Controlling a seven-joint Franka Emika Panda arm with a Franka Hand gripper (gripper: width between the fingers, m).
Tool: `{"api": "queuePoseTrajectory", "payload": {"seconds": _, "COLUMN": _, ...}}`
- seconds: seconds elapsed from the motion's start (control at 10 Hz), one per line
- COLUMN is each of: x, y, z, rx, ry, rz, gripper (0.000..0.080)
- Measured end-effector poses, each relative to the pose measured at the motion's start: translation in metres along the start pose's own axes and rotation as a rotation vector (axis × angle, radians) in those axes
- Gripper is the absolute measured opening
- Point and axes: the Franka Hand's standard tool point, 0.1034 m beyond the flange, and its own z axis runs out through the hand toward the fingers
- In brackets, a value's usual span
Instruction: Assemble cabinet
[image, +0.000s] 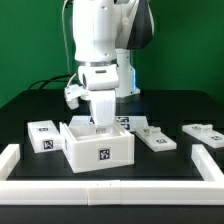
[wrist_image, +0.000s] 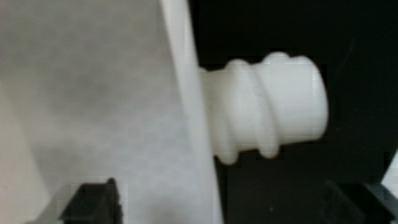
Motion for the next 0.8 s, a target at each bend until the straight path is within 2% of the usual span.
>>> {"api": "queuePoseTrajectory", "payload": {"seconds": 0.1, "x": 0.0002, "y": -0.0012, "z": 0.0017, "rx": 0.004, "ry": 0.002, "rz": 0.001, "gripper": 0.0429}}
{"api": "queuePoseTrajectory", "payload": {"seconds": 0.2, "x": 0.0003, "y": -0.0015, "z": 0.0019, "rx": 0.004, "ry": 0.002, "rz": 0.001, "gripper": 0.0286}}
{"api": "queuePoseTrajectory", "payload": {"seconds": 0.3, "x": 0.0003, "y": -0.0016, "z": 0.002, "rx": 0.005, "ry": 0.002, "rz": 0.001, "gripper": 0.0286}}
{"api": "queuePoseTrajectory", "payload": {"seconds": 0.5, "x": 0.0005, "y": -0.0016, "z": 0.0022, "rx": 0.005, "ry": 0.002, "rz": 0.001, "gripper": 0.0036}}
{"api": "queuePoseTrajectory", "payload": {"seconds": 0.8, "x": -0.0007, "y": -0.0011, "z": 0.0018, "rx": 0.001, "ry": 0.001, "rz": 0.004, "gripper": 0.0036}}
